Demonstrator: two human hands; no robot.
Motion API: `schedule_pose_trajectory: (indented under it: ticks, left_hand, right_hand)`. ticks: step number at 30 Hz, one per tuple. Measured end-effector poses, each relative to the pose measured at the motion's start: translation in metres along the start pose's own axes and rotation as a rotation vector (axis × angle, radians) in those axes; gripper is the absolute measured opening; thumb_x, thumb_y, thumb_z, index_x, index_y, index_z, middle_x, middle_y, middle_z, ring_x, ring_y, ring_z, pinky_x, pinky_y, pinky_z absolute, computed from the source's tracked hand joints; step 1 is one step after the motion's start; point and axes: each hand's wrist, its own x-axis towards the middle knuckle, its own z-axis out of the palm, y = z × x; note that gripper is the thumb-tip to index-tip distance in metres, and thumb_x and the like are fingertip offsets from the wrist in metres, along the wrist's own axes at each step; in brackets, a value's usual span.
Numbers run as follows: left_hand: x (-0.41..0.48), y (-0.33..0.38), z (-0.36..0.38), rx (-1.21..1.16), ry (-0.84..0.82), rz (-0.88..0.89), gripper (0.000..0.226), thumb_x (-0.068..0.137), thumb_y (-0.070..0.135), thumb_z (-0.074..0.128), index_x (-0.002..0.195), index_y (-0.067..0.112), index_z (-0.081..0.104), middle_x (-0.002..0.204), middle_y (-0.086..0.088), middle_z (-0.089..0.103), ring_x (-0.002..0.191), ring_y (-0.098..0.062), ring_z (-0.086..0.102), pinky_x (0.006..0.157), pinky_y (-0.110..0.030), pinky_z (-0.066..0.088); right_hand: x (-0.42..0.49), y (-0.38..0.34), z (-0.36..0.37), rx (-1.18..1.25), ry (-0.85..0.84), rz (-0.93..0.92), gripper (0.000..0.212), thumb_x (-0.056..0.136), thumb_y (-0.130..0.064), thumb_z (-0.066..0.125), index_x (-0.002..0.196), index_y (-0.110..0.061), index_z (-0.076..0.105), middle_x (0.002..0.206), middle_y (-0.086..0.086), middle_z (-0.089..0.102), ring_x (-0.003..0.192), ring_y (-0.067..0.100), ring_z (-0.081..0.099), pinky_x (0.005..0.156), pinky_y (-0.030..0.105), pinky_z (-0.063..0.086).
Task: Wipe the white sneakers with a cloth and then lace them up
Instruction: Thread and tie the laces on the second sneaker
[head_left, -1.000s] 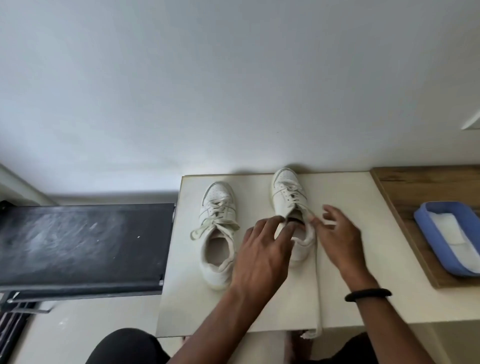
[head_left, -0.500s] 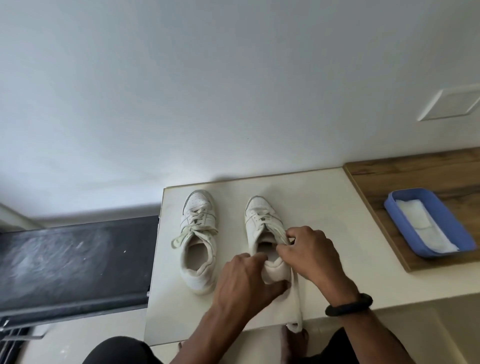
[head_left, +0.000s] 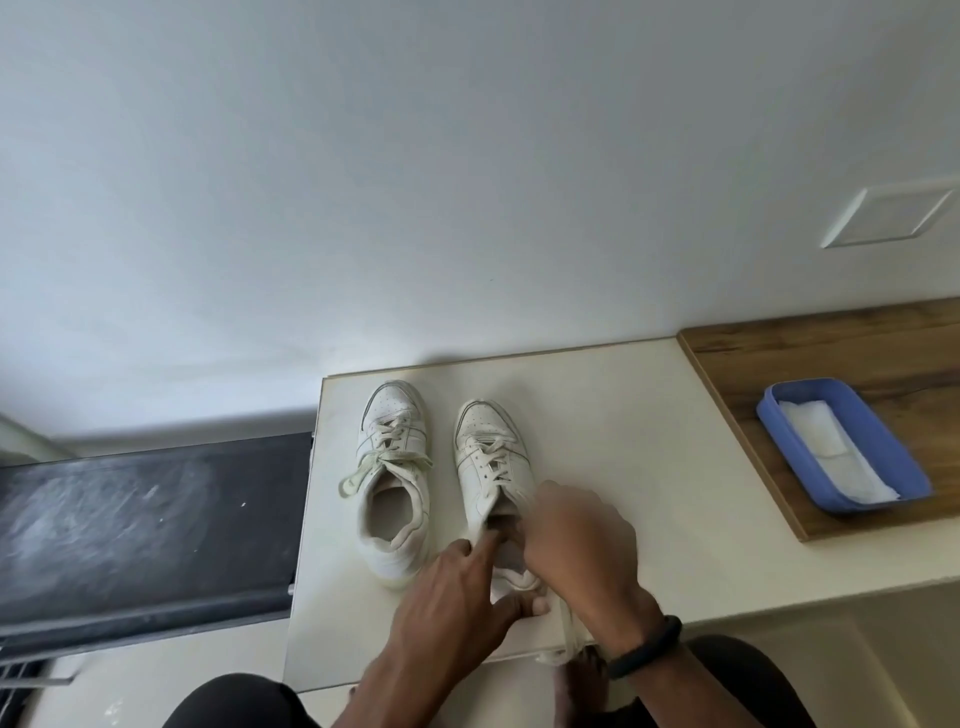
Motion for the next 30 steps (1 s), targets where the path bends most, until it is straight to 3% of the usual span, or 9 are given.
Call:
schedule_pose_trajectory:
  ticks: [5,8,11,14,18,21,24,27,30]
  left_hand:
    - [0.001,0.002,-0.007,-0.01,-0.046,0.049,0.074,0.08,0.08,0.042,0.134,0.03,0.036,0.128,0.002,0.053,0.117,-0.02,0.057,0.096,-0.031,0.045]
    - [0.006,0.005,-0.015,-0.067,0.126,0.083,0.046,0.092,0.043,0.057,0.128,0.022,0.036,0.125,-0.001,0.053,0.109,-0.022,0.06,0.088,-0.026,0.042]
    - [0.029,0.007,-0.017,-0.045,0.288,0.032,0.052,0.092,0.017,0.055,0.14,0.016,0.036,0.13,-0.009,0.055,0.106,-0.03,0.063,0.082,-0.034,0.045]
    - [0.054,0.005,-0.009,0.028,0.259,-0.027,0.053,0.095,0.024,0.056,0.145,0.025,0.038,0.132,-0.01,0.052,0.108,-0.033,0.063,0.08,-0.04,0.05]
    - [0.061,-0.003,0.002,0.055,0.403,0.028,0.047,0.088,0.026,0.069,0.134,0.025,0.059,0.142,-0.006,0.055,0.103,-0.033,0.068,0.072,-0.037,0.054]
    - [0.061,-0.011,0.008,-0.028,0.516,0.145,0.037,0.079,0.02,0.08,0.115,0.019,0.07,0.126,0.001,0.068,0.096,-0.022,0.072,0.069,-0.029,0.054]
    - [0.058,-0.011,0.003,-0.101,0.566,0.211,0.02,0.085,0.03,0.068,0.103,0.02,0.072,0.113,0.008,0.071,0.09,-0.016,0.071,0.065,-0.027,0.054]
    - [0.055,-0.013,0.002,-0.223,0.585,0.2,0.021,0.089,0.036,0.06,0.098,0.021,0.071,0.109,0.012,0.071,0.088,-0.012,0.07,0.065,-0.03,0.057]
    - [0.049,-0.013,-0.003,-0.434,0.62,0.136,0.007,0.09,0.017,0.071,0.093,0.02,0.066,0.101,0.011,0.072,0.092,-0.006,0.07,0.07,-0.022,0.058]
  right_hand:
    - [0.017,-0.005,0.011,-0.006,-0.128,0.032,0.048,0.083,-0.034,0.058,0.126,-0.018,0.046,0.117,0.006,0.065,0.104,0.034,0.066,0.071,0.034,0.044]
    - [0.026,-0.009,0.015,-0.067,-0.101,0.005,0.048,0.081,-0.028,0.061,0.123,-0.014,0.045,0.115,0.008,0.064,0.099,0.032,0.067,0.067,0.033,0.043]
    - [0.03,-0.012,0.019,-0.075,-0.075,0.007,0.048,0.082,-0.033,0.063,0.122,-0.014,0.044,0.112,0.007,0.063,0.097,0.031,0.068,0.066,0.034,0.044]
    - [0.031,-0.012,0.022,-0.107,-0.019,-0.015,0.035,0.087,-0.026,0.054,0.119,-0.014,0.047,0.11,0.007,0.065,0.094,0.03,0.069,0.062,0.032,0.041]
    - [0.03,-0.01,0.02,-0.126,0.0,-0.015,0.026,0.085,-0.019,0.052,0.11,-0.014,0.052,0.104,0.006,0.069,0.093,0.031,0.07,0.061,0.032,0.039]
    - [0.03,-0.01,0.018,-0.138,0.01,-0.012,0.019,0.087,-0.021,0.053,0.105,-0.015,0.052,0.1,0.006,0.07,0.09,0.031,0.07,0.06,0.031,0.037]
    - [0.029,-0.01,0.016,-0.144,0.018,-0.015,0.017,0.088,-0.02,0.053,0.104,-0.016,0.051,0.098,0.006,0.07,0.087,0.03,0.07,0.058,0.031,0.037]
    - [0.028,-0.01,0.016,-0.1,0.026,0.0,0.022,0.087,-0.022,0.055,0.107,-0.016,0.049,0.099,0.005,0.069,0.086,0.03,0.07,0.058,0.03,0.037]
    - [0.025,-0.01,0.017,-0.062,0.062,-0.016,0.029,0.084,-0.022,0.06,0.109,-0.017,0.047,0.105,0.001,0.062,0.084,0.028,0.068,0.057,0.031,0.039]
